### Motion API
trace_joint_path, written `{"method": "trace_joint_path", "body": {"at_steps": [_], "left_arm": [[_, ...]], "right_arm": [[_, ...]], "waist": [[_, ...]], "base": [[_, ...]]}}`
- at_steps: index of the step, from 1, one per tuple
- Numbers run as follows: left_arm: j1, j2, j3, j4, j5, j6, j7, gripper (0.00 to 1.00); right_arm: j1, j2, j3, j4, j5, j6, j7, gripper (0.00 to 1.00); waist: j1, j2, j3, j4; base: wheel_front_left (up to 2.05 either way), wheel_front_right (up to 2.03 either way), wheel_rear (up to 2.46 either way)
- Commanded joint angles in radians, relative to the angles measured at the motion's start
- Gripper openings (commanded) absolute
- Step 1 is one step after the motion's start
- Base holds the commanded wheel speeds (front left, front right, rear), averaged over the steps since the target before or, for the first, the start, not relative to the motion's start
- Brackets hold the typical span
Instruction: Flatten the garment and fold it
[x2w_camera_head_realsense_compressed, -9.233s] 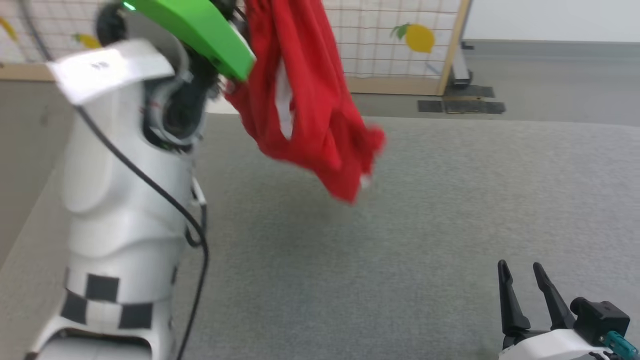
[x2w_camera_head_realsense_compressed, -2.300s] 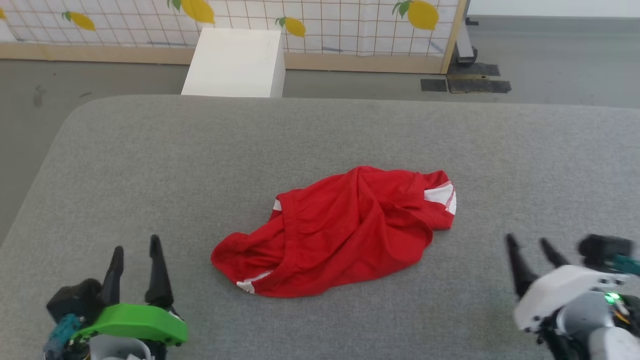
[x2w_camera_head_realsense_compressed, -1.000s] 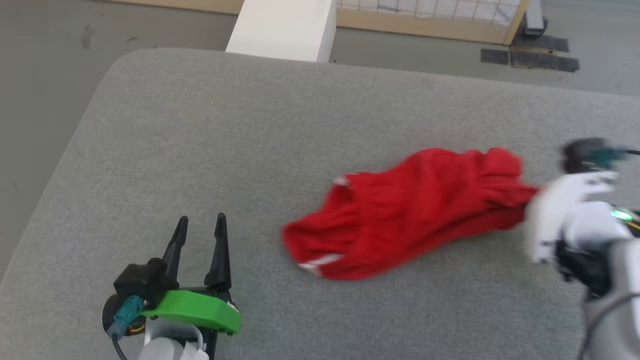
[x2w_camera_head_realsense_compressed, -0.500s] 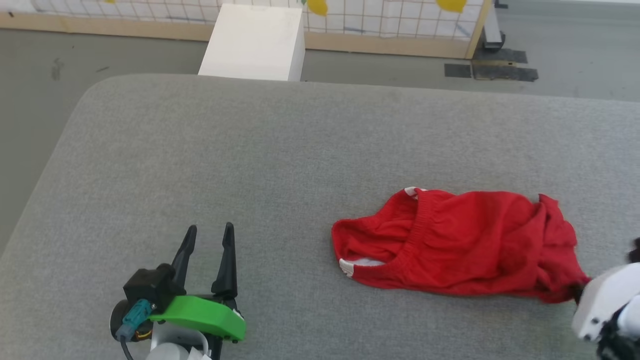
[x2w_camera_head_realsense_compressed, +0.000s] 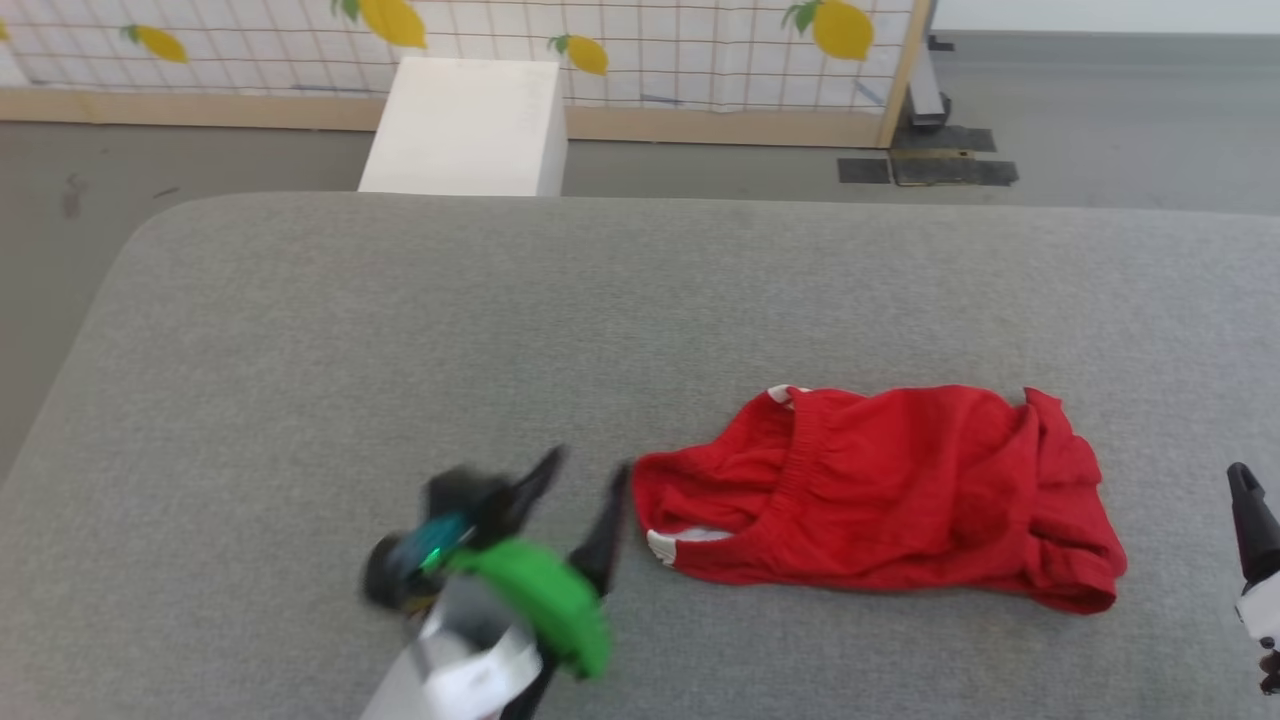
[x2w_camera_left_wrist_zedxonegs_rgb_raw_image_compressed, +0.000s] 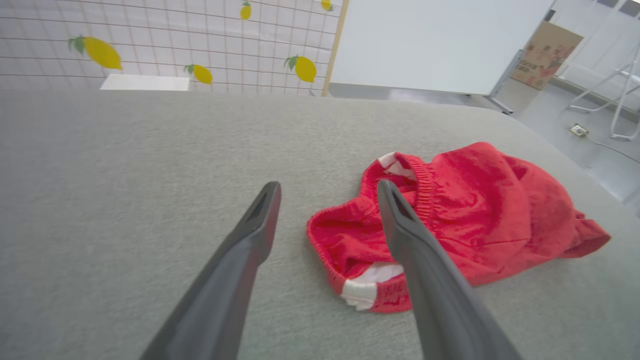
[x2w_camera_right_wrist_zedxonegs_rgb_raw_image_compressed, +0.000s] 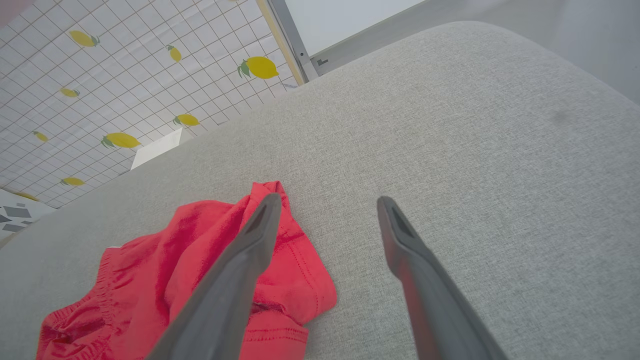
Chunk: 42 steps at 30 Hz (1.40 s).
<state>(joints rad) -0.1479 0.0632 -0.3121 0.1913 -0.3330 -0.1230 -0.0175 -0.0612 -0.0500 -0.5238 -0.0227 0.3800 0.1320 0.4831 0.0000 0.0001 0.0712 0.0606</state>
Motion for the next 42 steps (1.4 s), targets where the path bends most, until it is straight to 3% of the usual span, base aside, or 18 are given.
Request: {"method": "trace_joint_path", "body": {"at_steps": [1,5,9,12,21,22,23,24,32,42], "left_arm": [[-0.056,0.001,-0.034,0.001,-0.033,-0.006,0.051,1.00],[-0.181,0.042,-0.229,0.018,-0.137,-0.007,0.321,1.00],[-0.269,0.077,-0.311,0.047,-0.238,-0.007,0.542,1.00],[-0.317,0.100,-0.331,0.090,-0.252,-0.002,0.668,1.00],[-0.344,0.095,-0.366,0.153,-0.259,-0.002,0.688,1.00],[-0.346,0.094,-0.368,0.157,-0.261,-0.002,0.682,0.81],[-0.347,0.092,-0.369,0.161,-0.267,-0.003,0.674,0.16],[-0.349,0.091,-0.372,0.164,-0.271,-0.004,0.670,0.00],[-0.363,0.074,-0.322,0.168,-0.335,0.006,0.585,0.00],[-0.382,0.089,-0.146,0.268,-0.368,0.176,0.456,0.00]], "right_arm": [[-0.006,0.000,0.006,-0.002,0.002,-0.001,-0.006,1.00],[-0.013,0.000,0.024,0.017,0.000,-0.001,-0.009,1.00],[-0.021,0.000,0.044,0.037,0.003,-0.001,-0.019,1.00],[-0.027,0.000,0.057,0.050,0.009,-0.001,-0.033,1.00],[-0.035,0.000,0.062,0.076,0.013,-0.001,-0.056,1.00],[-0.036,0.000,0.064,0.079,0.013,-0.001,-0.059,1.00],[-0.039,0.000,0.067,0.083,0.013,-0.001,-0.060,1.00],[-0.040,0.000,0.069,0.085,0.012,-0.001,-0.062,1.00],[-0.047,0.000,0.092,0.103,0.002,-0.001,-0.068,1.00],[-0.044,0.000,0.128,0.093,-0.007,-0.001,-0.054,1.00]], "waist": [[0.0000,-0.0001,0.008,-0.022],[0.0000,-0.0001,0.024,-0.053],[0.0000,-0.0001,0.045,-0.084],[0.0000,-0.0001,0.064,-0.108],[0.0000,-0.0001,0.097,-0.122],[0.0000,-0.0001,0.099,-0.122],[0.0000,-0.0001,0.101,-0.122],[0.0000,-0.0001,0.103,-0.121],[0.0000,-0.0001,0.095,-0.104],[0.0000,-0.0001,0.098,-0.092]], "base": [[0.00,0.00,0.00],[0.00,0.00,0.00],[0.00,0.00,0.00],[0.00,0.00,0.00],[0.00,0.00,0.00],[0.00,0.00,0.00],[0.00,0.00,0.00],[0.00,0.00,0.00],[0.00,0.00,0.00],[0.00,0.00,0.00]]}}
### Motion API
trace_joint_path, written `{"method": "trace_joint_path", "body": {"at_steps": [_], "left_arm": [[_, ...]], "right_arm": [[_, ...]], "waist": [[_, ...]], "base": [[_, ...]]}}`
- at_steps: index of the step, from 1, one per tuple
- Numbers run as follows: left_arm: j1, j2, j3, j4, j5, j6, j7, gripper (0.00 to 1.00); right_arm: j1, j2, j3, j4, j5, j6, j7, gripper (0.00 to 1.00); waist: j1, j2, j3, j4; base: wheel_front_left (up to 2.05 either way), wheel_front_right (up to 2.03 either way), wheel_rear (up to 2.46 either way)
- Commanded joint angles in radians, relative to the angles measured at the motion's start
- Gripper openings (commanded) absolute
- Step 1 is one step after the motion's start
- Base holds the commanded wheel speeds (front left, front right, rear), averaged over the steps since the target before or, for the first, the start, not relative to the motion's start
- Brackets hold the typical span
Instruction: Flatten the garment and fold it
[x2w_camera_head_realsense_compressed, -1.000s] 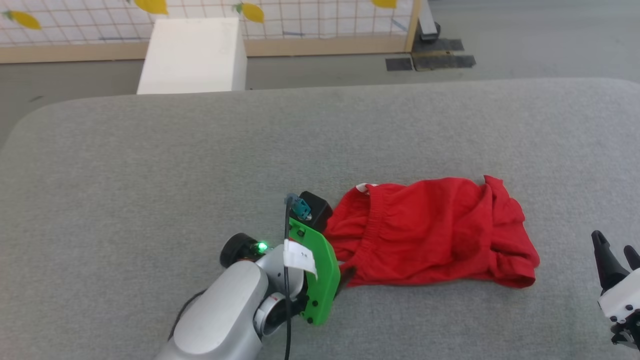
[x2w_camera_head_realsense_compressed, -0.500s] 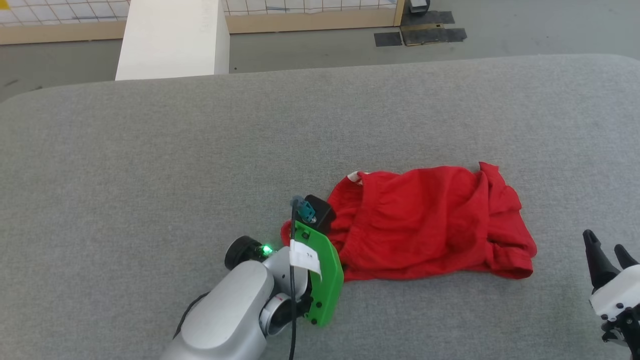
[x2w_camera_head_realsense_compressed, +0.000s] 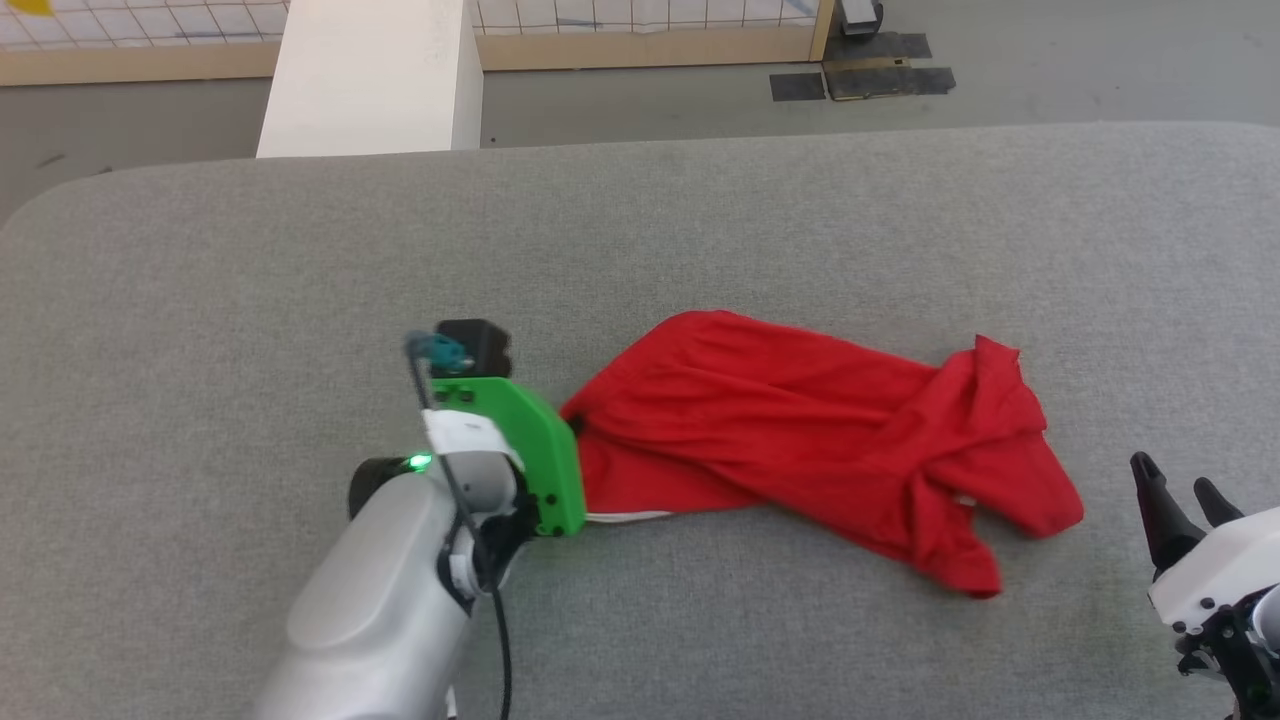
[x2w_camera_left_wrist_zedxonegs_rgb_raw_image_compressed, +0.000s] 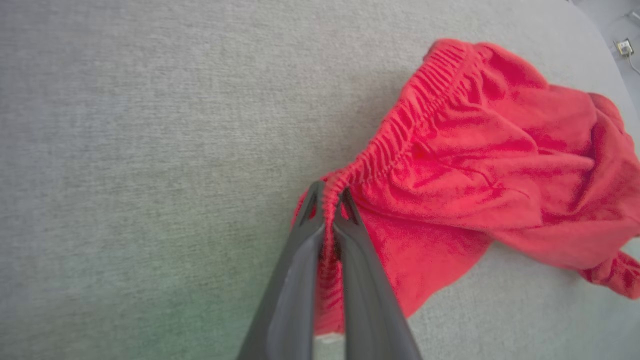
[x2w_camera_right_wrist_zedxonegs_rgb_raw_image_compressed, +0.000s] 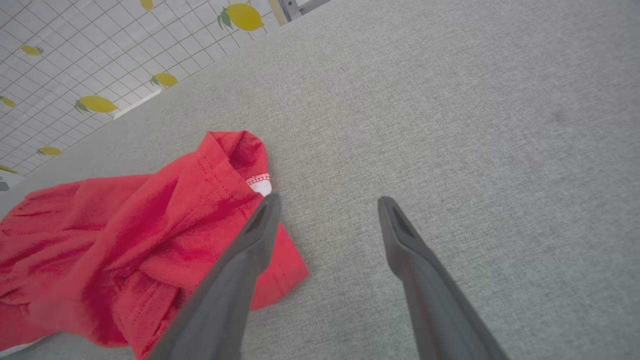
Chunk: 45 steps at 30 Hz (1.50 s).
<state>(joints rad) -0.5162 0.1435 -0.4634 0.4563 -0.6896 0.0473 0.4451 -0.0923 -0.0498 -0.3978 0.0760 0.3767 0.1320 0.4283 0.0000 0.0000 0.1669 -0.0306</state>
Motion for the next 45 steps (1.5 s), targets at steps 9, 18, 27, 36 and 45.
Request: {"method": "trace_joint_path", "body": {"at_steps": [9,18,27,36,45], "left_arm": [[0.014,0.004,0.072,0.137,-0.064,0.040,-0.051,0.72],[0.081,0.030,0.189,0.011,-0.159,-0.039,-0.193,1.00],[0.305,0.142,0.250,-0.237,0.070,-0.011,-0.655,1.00],[0.431,0.101,0.293,-0.369,0.224,0.036,-0.706,1.00],[0.406,0.029,0.312,-0.396,0.276,-0.009,-0.707,1.00]], "right_arm": [[-0.002,0.000,0.021,-0.018,-0.009,-0.001,0.012,1.00],[0.013,0.000,0.032,-0.027,-0.011,-0.001,0.013,1.00],[0.019,0.000,0.041,-0.047,-0.010,-0.001,0.014,1.00],[-0.100,0.000,0.160,-0.035,-0.140,-0.001,0.163,1.00],[-0.355,-0.088,0.342,0.177,-0.411,-0.001,0.444,1.00]], "waist": [[0.0000,0.0000,0.009,-0.002],[0.0000,0.0000,-0.033,0.012],[0.0000,0.0000,-0.049,0.044],[0.0000,0.0000,-0.010,0.055],[0.0000,0.0000,0.082,0.114]], "base": [[0.00,0.00,0.00],[0.00,0.00,0.00],[0.00,0.00,0.00],[0.00,0.00,0.00],[0.00,0.00,0.00]]}}
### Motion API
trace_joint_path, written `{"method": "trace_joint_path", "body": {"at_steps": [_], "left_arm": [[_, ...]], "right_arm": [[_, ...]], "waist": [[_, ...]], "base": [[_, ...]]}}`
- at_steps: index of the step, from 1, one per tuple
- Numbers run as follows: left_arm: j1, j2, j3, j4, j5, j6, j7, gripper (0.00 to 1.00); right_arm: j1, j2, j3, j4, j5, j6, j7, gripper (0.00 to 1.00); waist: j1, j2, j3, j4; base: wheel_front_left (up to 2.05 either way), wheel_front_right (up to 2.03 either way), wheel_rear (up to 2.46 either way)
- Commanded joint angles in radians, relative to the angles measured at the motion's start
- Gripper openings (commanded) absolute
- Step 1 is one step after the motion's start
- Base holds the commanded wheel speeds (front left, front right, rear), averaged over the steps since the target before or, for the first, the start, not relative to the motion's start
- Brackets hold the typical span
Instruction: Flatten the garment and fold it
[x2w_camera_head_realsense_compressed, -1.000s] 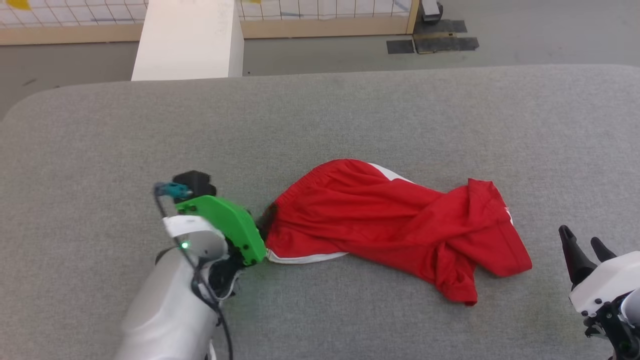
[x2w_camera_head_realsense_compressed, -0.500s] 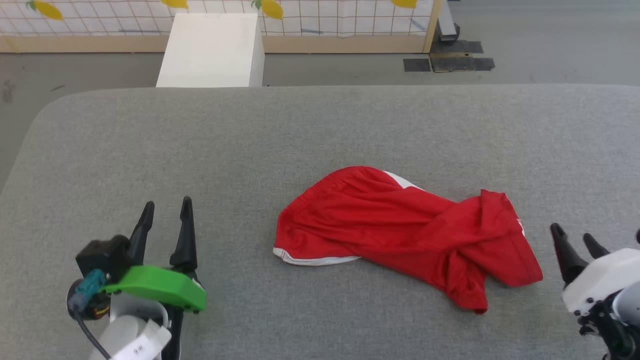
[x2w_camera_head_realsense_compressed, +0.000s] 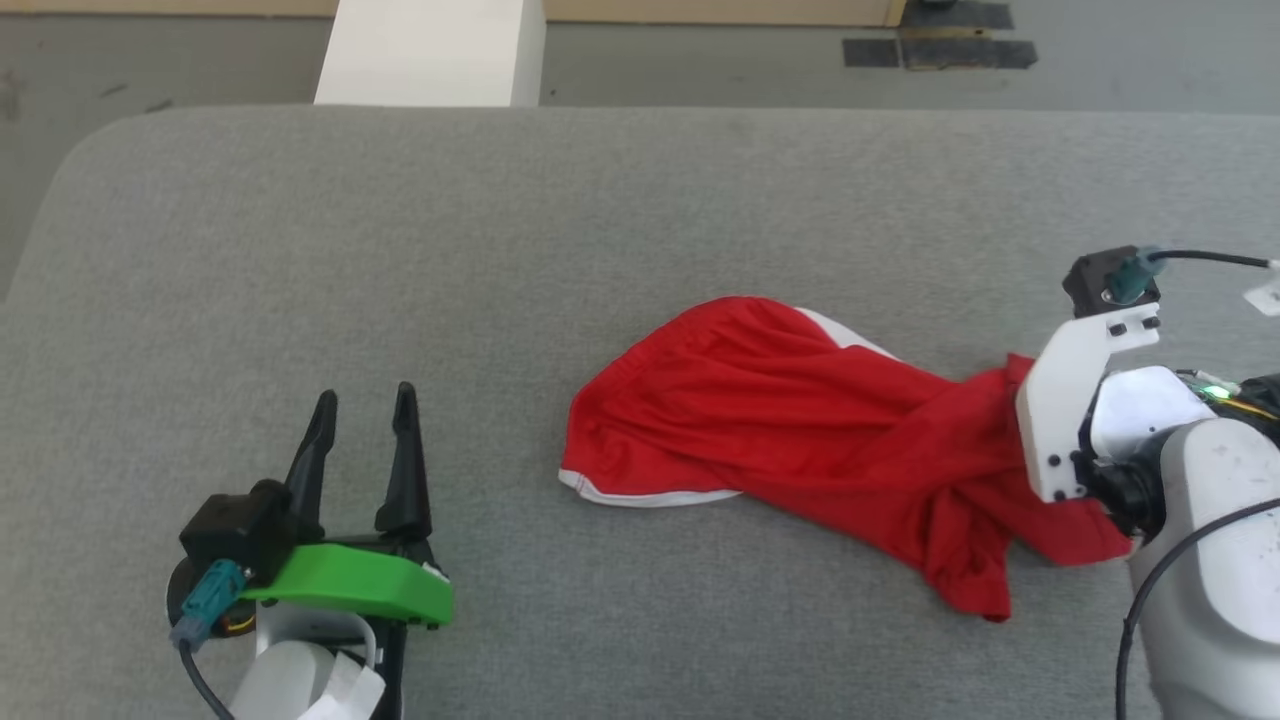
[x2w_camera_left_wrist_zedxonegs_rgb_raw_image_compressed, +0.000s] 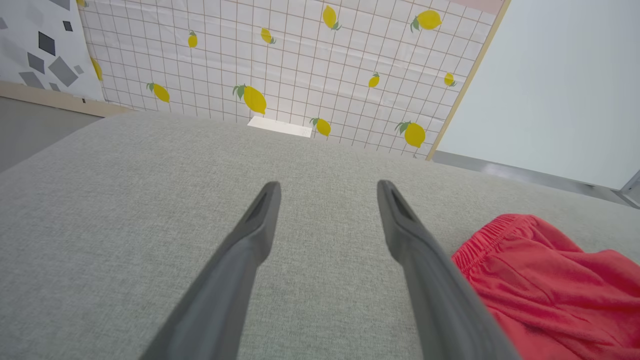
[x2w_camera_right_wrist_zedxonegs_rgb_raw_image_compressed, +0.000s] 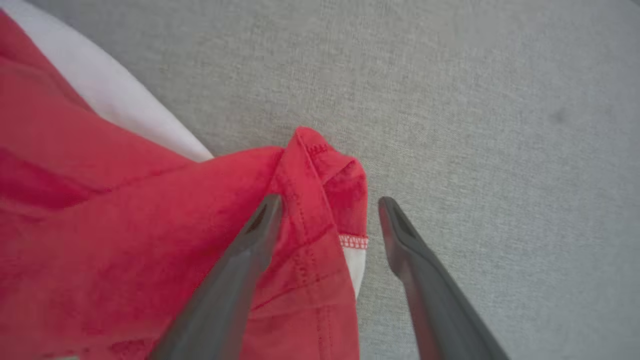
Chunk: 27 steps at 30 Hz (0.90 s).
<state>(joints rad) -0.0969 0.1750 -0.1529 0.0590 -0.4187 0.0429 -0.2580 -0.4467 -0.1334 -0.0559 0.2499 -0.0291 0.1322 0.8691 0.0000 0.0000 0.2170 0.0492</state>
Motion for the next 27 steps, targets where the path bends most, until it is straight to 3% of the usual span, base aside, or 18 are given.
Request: {"method": "trace_joint_path", "body": {"at_steps": [1,7,8,9,10,15,23,27], "left_arm": [[-0.020,-0.010,0.003,0.003,0.010,-0.010,-0.004,1.00],[-0.028,-0.031,0.017,0.021,0.030,-0.038,-0.004,1.00],[-0.028,-0.035,0.016,0.028,0.031,-0.043,-0.004,1.00],[-0.031,-0.038,0.015,0.031,0.033,-0.048,-0.004,1.00],[-0.034,-0.042,0.015,0.035,0.036,-0.053,-0.004,1.00],[-0.074,-0.068,0.000,0.068,0.046,-0.090,-0.004,1.00],[-0.121,-0.095,-0.029,0.100,0.053,-0.123,-0.004,1.00],[-0.135,-0.104,-0.025,0.105,0.054,-0.130,-0.004,1.00]], "right_arm": [[-0.011,-0.022,0.013,0.032,-0.017,-0.002,0.024,1.00],[-0.017,-0.081,0.076,0.118,0.000,-0.002,0.122,1.00],[-0.016,-0.089,0.077,0.120,0.014,-0.002,0.136,0.44],[-0.018,-0.096,0.078,0.117,0.023,-0.002,0.138,0.08],[-0.024,-0.105,0.080,0.112,0.033,-0.002,0.133,0.00],[-0.161,-0.117,0.058,0.092,0.044,-0.002,0.011,0.00],[-0.360,-0.130,0.076,0.181,-0.006,-0.002,-0.147,0.00],[-0.437,-0.116,0.085,0.220,-0.039,-0.002,-0.291,0.00]], "waist": [[0.0000,0.0000,0.039,0.044],[0.0000,0.0000,0.055,0.071],[0.0000,0.0000,0.057,0.076],[0.0000,0.0000,0.059,0.082],[0.0000,0.0000,0.060,0.087],[0.0000,0.0000,0.082,0.134],[0.0000,0.0000,0.125,0.216],[0.0000,0.0000,0.152,0.240]], "base": [[0.00,0.00,0.00],[0.00,0.00,0.00],[0.00,0.00,0.00],[0.00,0.00,0.00],[0.00,0.00,0.00],[0.00,0.00,0.00],[0.00,0.00,0.00],[0.00,0.00,0.00]]}}
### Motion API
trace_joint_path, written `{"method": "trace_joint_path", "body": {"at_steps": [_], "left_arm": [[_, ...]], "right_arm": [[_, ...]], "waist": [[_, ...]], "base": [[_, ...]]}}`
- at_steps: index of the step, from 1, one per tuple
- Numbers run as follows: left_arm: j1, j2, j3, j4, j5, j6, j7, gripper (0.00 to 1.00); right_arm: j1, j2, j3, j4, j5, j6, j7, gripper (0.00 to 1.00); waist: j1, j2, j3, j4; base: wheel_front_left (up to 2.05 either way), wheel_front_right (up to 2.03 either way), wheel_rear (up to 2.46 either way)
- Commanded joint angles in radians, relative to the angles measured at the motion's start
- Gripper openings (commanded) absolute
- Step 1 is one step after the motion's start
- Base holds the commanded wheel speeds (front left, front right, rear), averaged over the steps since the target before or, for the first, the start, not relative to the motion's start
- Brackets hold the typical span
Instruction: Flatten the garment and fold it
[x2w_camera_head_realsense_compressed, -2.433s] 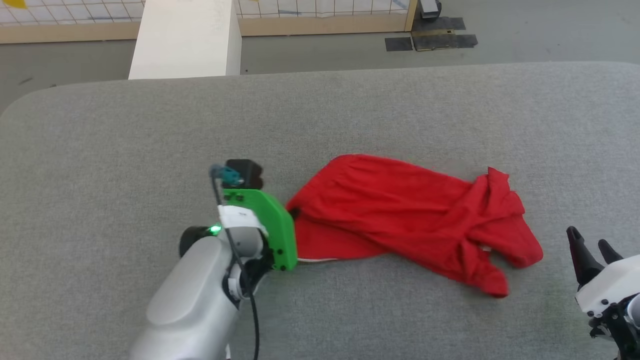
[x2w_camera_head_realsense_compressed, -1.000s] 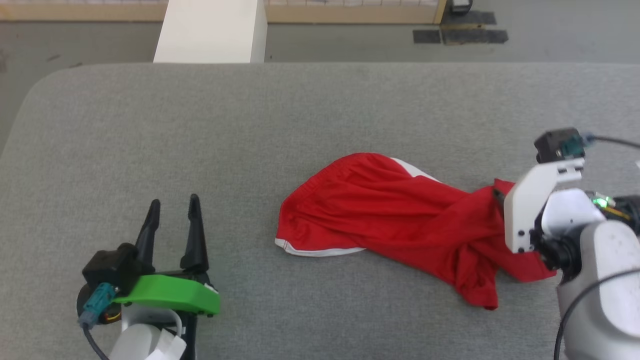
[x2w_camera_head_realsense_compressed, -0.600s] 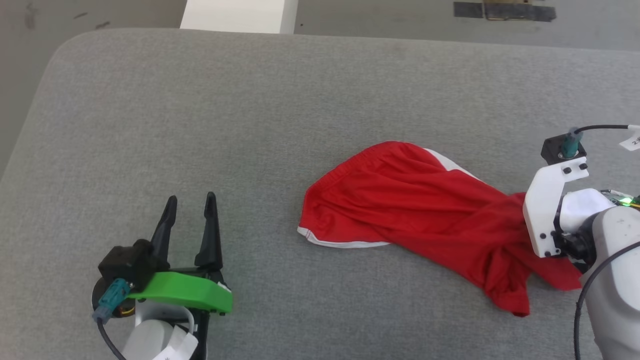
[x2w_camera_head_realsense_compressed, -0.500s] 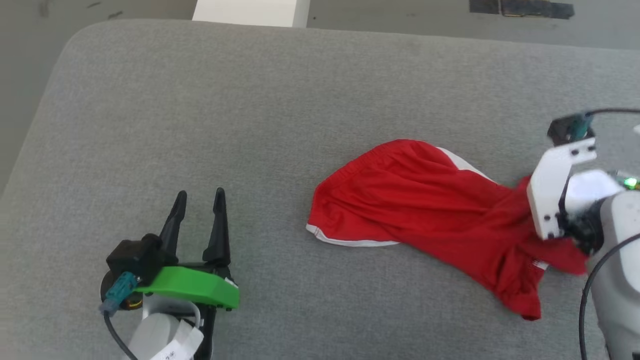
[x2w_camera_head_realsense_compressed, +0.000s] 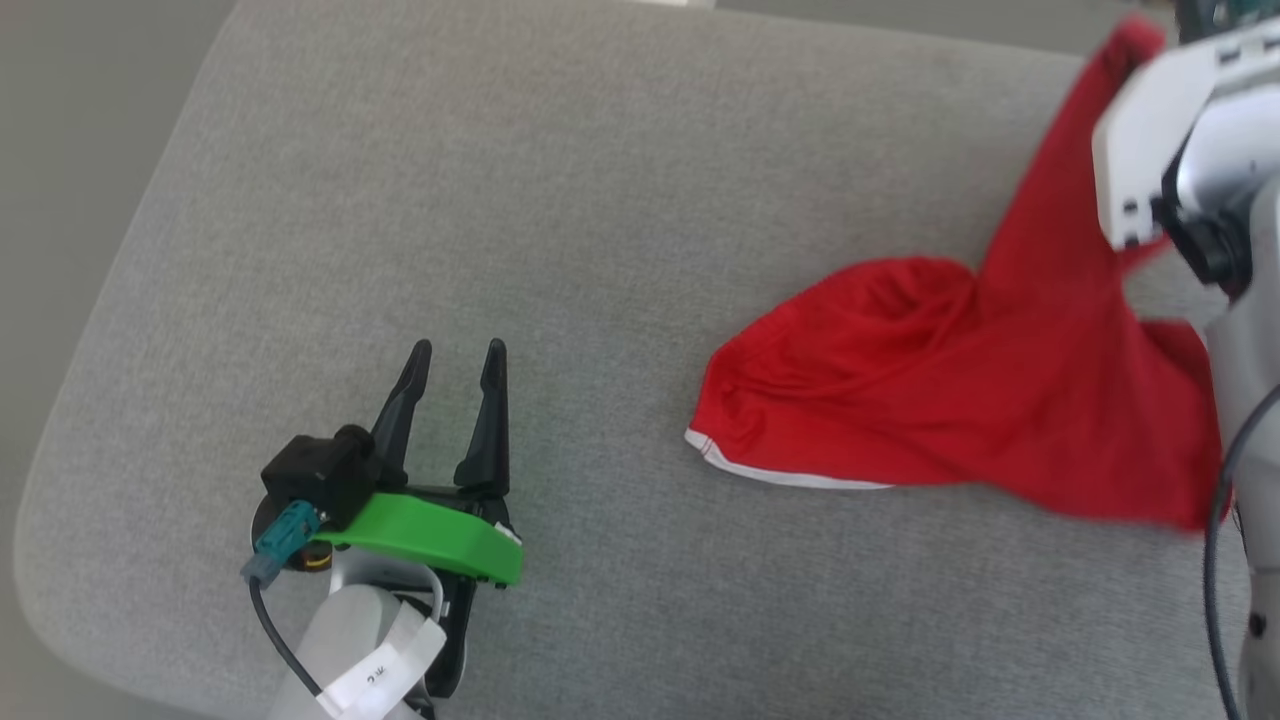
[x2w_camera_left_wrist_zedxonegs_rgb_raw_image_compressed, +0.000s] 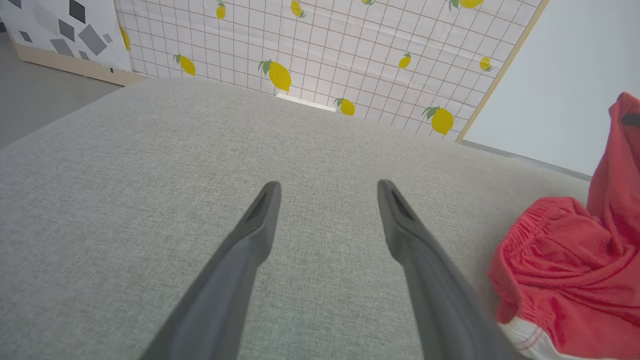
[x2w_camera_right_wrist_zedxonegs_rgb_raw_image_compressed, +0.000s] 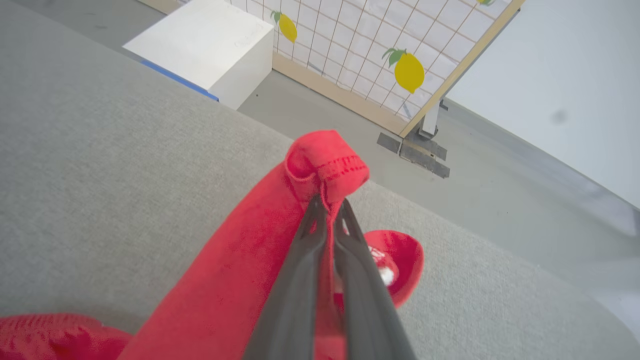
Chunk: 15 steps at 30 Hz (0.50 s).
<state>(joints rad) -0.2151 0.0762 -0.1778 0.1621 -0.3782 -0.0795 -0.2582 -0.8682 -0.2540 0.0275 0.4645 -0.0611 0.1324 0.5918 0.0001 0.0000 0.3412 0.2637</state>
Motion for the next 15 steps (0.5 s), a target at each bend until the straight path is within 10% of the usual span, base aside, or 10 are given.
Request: {"method": "trace_joint_path", "body": {"at_steps": [1,6,7,15], "left_arm": [[-0.020,-0.007,0.002,0.003,0.014,-0.009,-0.004,1.00],[-0.024,-0.014,0.012,0.012,0.018,-0.013,-0.004,1.00],[-0.025,-0.015,0.013,0.016,0.020,-0.014,-0.004,1.00],[-0.019,-0.017,0.021,0.042,0.032,-0.023,-0.004,1.00]], "right_arm": [[-0.031,0.012,0.003,0.020,-0.014,-0.002,-0.052,0.00],[-0.055,0.044,-0.003,0.139,-0.019,-0.002,-0.078,0.07],[-0.058,0.049,-0.007,0.166,-0.018,-0.002,-0.063,1.00],[-0.032,0.103,-0.118,0.191,0.072,-0.002,-0.215,1.00]], "waist": [[-0.0001,0.0000,0.034,0.027],[-0.0001,0.0000,0.036,0.020],[-0.0001,0.0000,0.031,0.016],[-0.0001,0.0000,-0.055,-0.042]], "base": [[0.00,0.00,0.00],[0.00,0.00,0.00],[0.00,0.00,0.00],[0.00,0.00,0.00]]}}
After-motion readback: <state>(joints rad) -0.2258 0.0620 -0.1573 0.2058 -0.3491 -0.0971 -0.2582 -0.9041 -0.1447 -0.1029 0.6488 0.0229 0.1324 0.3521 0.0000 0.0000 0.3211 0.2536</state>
